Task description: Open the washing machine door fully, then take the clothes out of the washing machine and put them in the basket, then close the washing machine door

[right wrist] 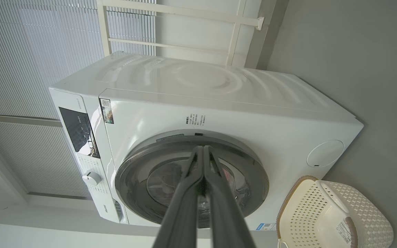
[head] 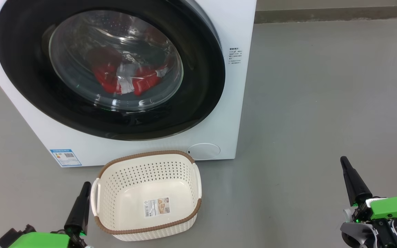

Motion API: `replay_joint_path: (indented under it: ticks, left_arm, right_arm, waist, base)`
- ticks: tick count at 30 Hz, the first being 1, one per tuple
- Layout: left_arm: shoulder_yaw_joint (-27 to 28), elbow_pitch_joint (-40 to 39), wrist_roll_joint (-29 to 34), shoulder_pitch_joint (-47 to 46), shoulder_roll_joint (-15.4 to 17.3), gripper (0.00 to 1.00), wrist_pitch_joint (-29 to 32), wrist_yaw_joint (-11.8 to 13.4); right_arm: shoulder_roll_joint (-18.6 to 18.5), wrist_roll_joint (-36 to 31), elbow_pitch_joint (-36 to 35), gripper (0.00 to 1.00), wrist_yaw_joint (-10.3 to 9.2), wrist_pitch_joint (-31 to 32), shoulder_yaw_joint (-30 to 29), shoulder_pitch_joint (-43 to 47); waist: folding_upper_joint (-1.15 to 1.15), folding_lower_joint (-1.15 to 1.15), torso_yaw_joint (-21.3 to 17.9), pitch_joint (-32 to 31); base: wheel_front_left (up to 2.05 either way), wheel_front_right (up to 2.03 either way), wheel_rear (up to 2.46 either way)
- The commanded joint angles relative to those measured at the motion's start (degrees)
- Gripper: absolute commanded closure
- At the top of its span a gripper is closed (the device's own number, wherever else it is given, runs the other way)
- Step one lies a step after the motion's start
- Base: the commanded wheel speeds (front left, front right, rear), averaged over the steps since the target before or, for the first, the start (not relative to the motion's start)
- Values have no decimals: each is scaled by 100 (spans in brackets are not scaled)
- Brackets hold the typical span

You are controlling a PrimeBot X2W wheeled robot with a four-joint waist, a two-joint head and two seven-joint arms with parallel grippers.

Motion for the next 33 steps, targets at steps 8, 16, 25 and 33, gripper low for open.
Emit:
replay_joint_path:
  ticks: [8,16,25,33]
  left_arm:
    - [207,-145,69,-47,63,100,23,-41]
    - [207,-145,69,-48,63,100,23,-41]
    - [208,-145,69,-48,62,100,23,-41]
    - [208,-145,69,-48,62,100,23,-41]
  right_arm:
    - [-49,-52,-152,100,46,36,87,-148]
    - [-48,-52,-152,100,46,37,87,-148]
    - [-48,-53,-152,100,46,37,86,-148]
    - [-48,-53,-152,100,46,38,86,-148]
  waist:
    - [0,0,0,0]
    - [0,0,0,0]
    - [0,0,0,0]
    - [0,0,0,0]
  base:
    - [0,0,0]
    - [0,0,0]
    - [0,0,0]
    - [0,0,0]
